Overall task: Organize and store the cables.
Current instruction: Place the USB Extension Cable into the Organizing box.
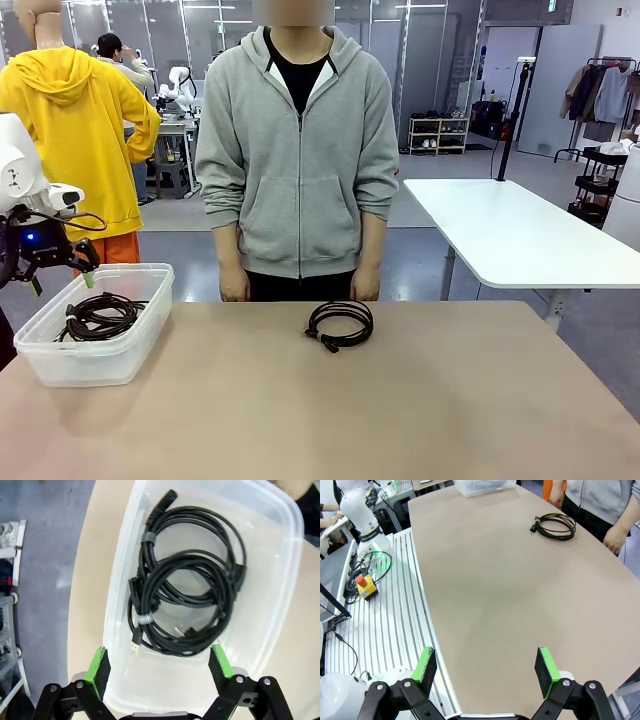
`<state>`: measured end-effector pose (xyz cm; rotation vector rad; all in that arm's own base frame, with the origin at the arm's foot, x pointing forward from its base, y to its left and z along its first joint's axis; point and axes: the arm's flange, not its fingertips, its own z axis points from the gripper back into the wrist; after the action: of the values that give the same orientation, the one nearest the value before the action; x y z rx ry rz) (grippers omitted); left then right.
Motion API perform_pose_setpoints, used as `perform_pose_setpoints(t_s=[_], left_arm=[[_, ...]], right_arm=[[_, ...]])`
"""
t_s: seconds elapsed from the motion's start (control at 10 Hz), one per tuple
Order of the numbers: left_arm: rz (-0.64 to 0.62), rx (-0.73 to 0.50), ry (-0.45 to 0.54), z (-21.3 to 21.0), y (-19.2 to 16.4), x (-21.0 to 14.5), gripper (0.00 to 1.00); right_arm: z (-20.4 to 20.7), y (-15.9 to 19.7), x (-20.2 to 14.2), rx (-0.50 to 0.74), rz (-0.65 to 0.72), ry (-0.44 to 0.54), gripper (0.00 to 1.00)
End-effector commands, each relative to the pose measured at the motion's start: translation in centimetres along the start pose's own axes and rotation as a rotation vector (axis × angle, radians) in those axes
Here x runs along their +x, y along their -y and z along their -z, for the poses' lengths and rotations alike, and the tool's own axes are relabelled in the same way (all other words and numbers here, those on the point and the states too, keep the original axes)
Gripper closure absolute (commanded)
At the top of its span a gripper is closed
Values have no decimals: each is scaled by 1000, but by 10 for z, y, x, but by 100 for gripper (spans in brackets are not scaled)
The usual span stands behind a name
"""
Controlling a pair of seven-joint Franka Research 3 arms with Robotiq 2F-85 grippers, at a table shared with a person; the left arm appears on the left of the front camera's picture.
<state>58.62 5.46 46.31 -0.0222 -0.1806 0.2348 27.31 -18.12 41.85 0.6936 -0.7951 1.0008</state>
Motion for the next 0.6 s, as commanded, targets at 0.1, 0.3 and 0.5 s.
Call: perform_pose_setpoints(t_s=[0.1,0.3,0.5], left_arm=[[-25,16,-29,14,-5,11,0],[-25,16,-29,14,-5,11,0],[-25,16,-29,14,-5,11,0]], right_arm=[[0,0,0,-1,-13,12,0],[0,0,0,-1,-13,12,0],[0,0,0,-1,-13,12,0]])
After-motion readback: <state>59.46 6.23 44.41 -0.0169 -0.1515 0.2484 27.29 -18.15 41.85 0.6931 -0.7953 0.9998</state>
